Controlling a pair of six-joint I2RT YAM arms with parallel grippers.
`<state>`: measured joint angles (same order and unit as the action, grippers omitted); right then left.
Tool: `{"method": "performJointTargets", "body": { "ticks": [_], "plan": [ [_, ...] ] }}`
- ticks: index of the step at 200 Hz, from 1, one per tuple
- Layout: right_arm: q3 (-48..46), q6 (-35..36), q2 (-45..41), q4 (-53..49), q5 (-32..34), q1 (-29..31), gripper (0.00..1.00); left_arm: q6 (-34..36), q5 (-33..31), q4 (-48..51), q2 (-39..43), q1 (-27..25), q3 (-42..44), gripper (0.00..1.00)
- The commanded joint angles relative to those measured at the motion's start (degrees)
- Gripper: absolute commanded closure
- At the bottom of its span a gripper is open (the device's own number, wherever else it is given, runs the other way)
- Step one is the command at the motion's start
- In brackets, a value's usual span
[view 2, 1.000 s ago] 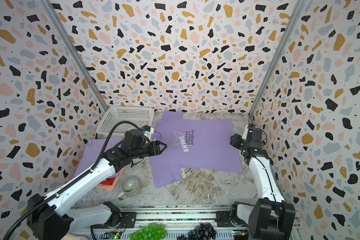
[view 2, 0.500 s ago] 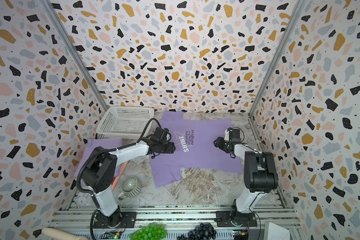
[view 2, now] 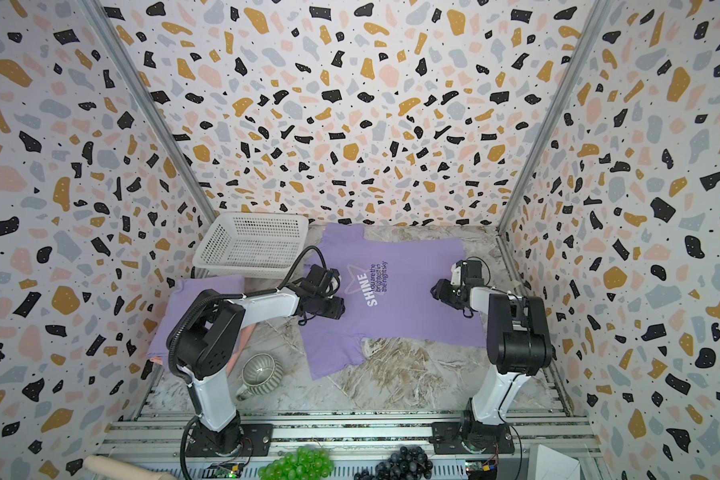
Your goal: Fold and stack the t-shirts
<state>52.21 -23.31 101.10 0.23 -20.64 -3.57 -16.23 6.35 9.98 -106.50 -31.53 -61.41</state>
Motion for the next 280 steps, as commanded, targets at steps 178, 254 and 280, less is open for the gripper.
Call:
{"method": "performJointTargets", "body": {
  "ticks": [178,254,280],
  "plan": [
    [13.3,-2.0,6.8,2.1,-0.3,4.5,0.43,-1.7,-4.1,8.5,-15.2,3.8,-30.9,0.4],
    [2.5,0.7,2.0,-2.9,6.4,3.0,0.46,0.2,1.2,7.6,-13.2,3.9,-18.5,0.42],
    [-4.7,-1.6,-2.7,-3.5,6.8,-0.8,0.46,1.5,4.7,8.0,-9.2,3.3,-10.8,0.42]
  ]
}}
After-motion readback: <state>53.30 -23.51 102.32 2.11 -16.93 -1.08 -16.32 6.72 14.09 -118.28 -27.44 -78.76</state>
